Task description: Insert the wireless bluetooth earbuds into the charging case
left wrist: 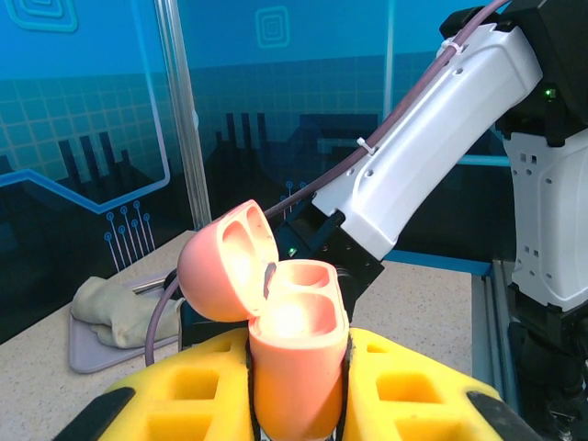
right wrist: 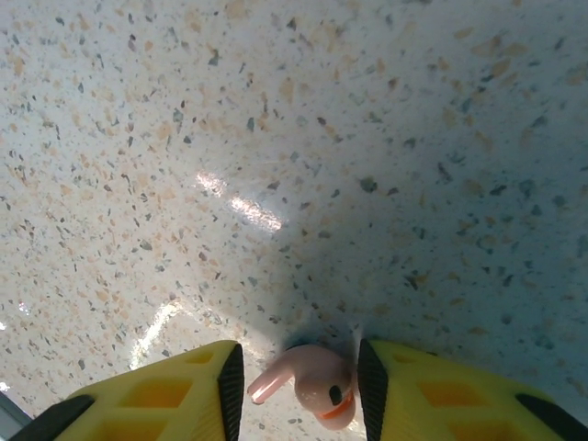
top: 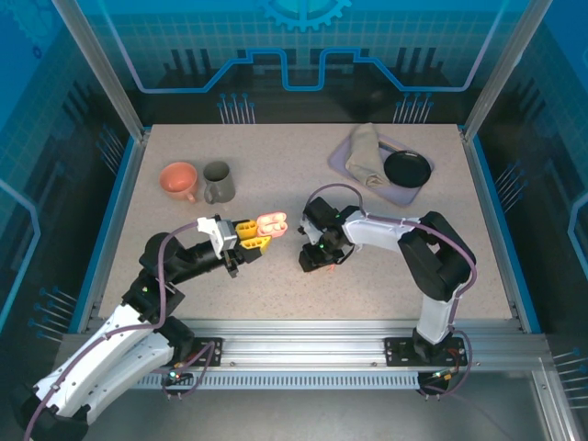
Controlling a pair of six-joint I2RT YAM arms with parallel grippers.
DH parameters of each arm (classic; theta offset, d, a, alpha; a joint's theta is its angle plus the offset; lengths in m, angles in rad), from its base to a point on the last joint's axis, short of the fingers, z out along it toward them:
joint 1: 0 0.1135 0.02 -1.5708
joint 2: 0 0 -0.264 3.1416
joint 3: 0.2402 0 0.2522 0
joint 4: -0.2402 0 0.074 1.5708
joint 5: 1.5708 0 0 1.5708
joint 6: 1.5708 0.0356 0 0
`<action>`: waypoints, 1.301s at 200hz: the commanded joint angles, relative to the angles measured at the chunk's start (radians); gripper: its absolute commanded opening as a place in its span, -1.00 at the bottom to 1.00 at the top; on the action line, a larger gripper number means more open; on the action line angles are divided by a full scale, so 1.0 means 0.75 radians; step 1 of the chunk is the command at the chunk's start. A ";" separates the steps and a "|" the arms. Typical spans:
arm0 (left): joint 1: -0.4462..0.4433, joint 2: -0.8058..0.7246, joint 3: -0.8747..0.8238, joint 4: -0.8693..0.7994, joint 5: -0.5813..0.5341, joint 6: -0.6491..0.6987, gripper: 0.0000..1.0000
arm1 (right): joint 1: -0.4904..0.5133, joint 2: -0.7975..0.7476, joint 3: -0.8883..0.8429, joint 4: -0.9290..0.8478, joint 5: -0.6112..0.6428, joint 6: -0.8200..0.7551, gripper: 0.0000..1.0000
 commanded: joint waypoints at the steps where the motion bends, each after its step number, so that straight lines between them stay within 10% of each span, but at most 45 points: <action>1: 0.010 -0.008 0.007 0.002 -0.011 0.003 -1.00 | 0.027 0.011 0.005 -0.049 -0.041 -0.008 -0.20; 260: 0.007 0.057 0.055 -0.044 -0.011 0.007 -1.00 | 0.022 -0.012 -0.045 0.029 -0.045 -0.019 -0.52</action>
